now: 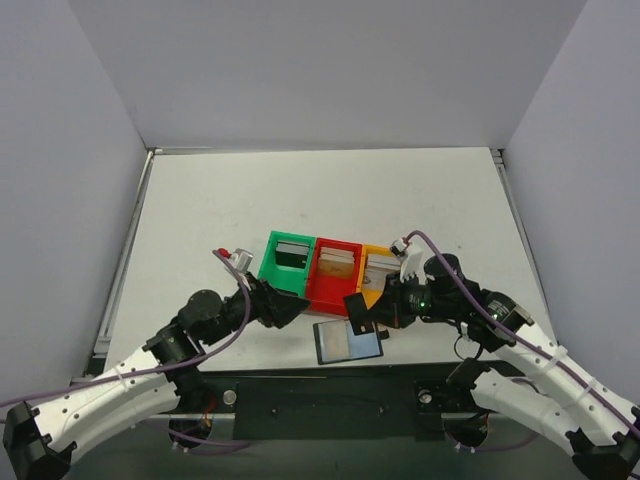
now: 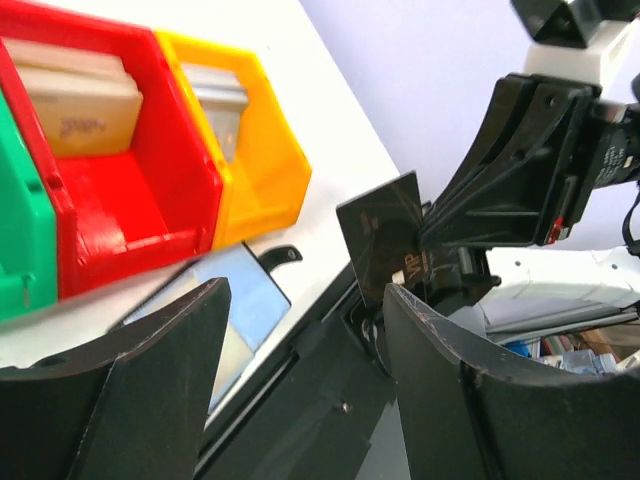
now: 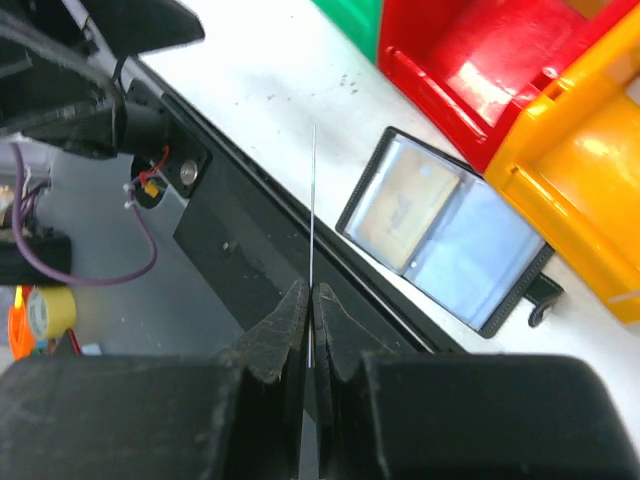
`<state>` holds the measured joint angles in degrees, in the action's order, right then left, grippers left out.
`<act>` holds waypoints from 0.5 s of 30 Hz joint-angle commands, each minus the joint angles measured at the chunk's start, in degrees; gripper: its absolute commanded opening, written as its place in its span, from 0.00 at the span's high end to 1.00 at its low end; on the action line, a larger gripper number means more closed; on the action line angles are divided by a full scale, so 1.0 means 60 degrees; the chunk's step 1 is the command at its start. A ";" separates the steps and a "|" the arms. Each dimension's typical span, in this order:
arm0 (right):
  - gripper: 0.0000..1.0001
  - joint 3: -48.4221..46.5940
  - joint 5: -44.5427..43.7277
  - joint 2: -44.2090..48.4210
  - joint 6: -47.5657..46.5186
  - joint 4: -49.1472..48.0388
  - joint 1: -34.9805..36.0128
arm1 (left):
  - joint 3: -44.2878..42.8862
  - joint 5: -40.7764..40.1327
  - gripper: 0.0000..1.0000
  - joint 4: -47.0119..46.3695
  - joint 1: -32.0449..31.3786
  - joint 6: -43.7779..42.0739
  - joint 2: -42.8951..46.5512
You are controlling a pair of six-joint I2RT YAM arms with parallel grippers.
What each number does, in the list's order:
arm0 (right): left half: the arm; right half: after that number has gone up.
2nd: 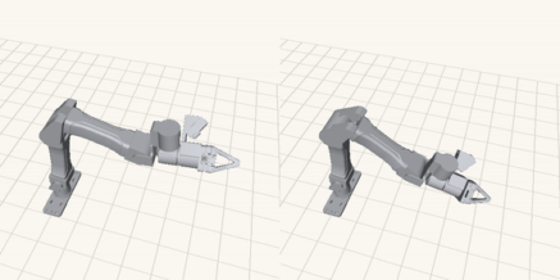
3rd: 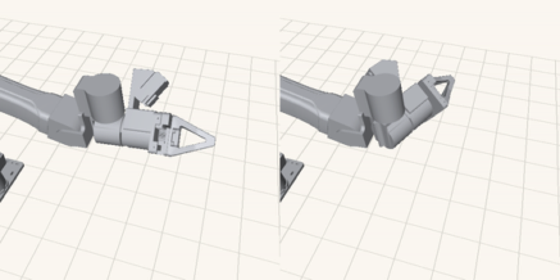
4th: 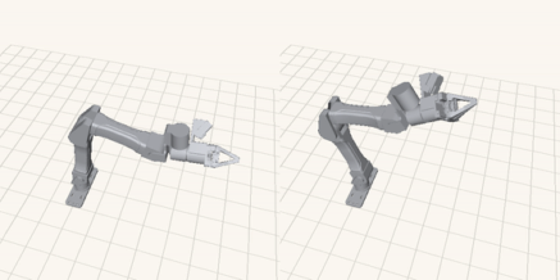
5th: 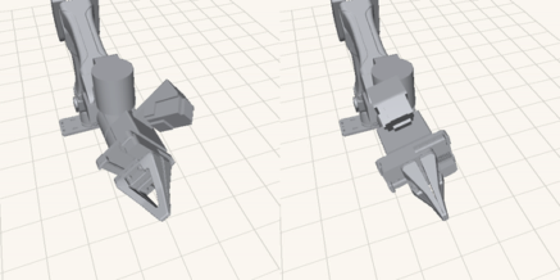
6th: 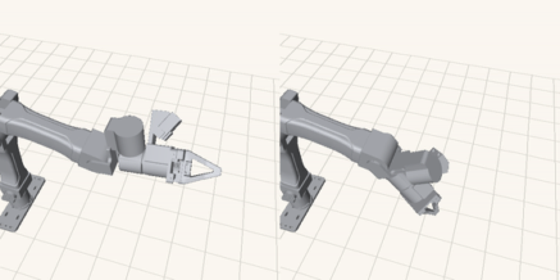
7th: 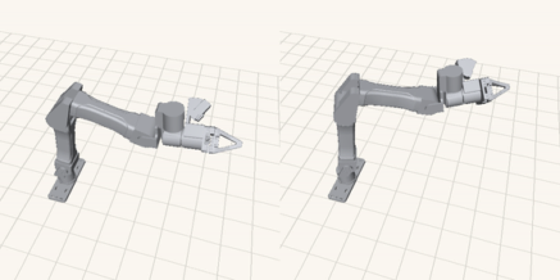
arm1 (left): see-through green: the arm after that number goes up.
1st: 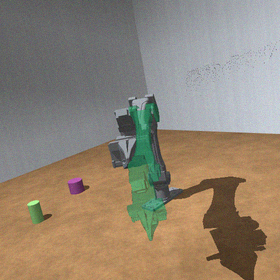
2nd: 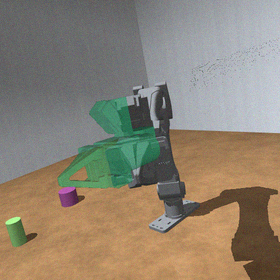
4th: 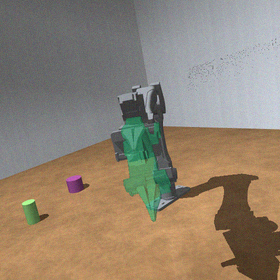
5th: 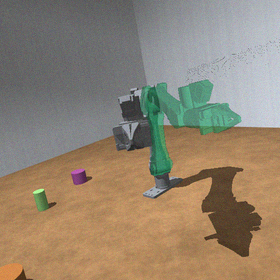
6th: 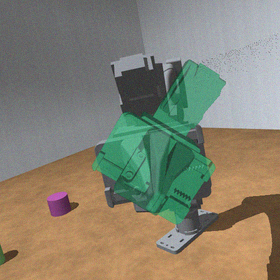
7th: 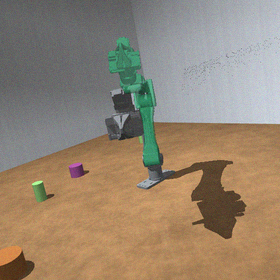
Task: Take the credit cards out of the card holder
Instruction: Place the credit card in the storage box.
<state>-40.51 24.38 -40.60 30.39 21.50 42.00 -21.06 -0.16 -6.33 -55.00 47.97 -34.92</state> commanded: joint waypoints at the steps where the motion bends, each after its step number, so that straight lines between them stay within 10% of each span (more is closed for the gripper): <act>1: 1.00 -0.0908 0.1396 -0.1140 -0.1139 0.0182 0.0075 | -0.0079 0.2393 0.27 -0.0685 0.1299 -0.0290 0.0428; 15: 1.00 -0.1875 0.3890 -0.2198 -0.1887 0.0050 0.0397 | 0.0287 0.7539 0.23 -0.5636 0.2824 0.1673 -0.1605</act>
<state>-49.21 42.09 -52.69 20.45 22.39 43.59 -19.03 34.70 -26.76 -38.26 54.52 -41.25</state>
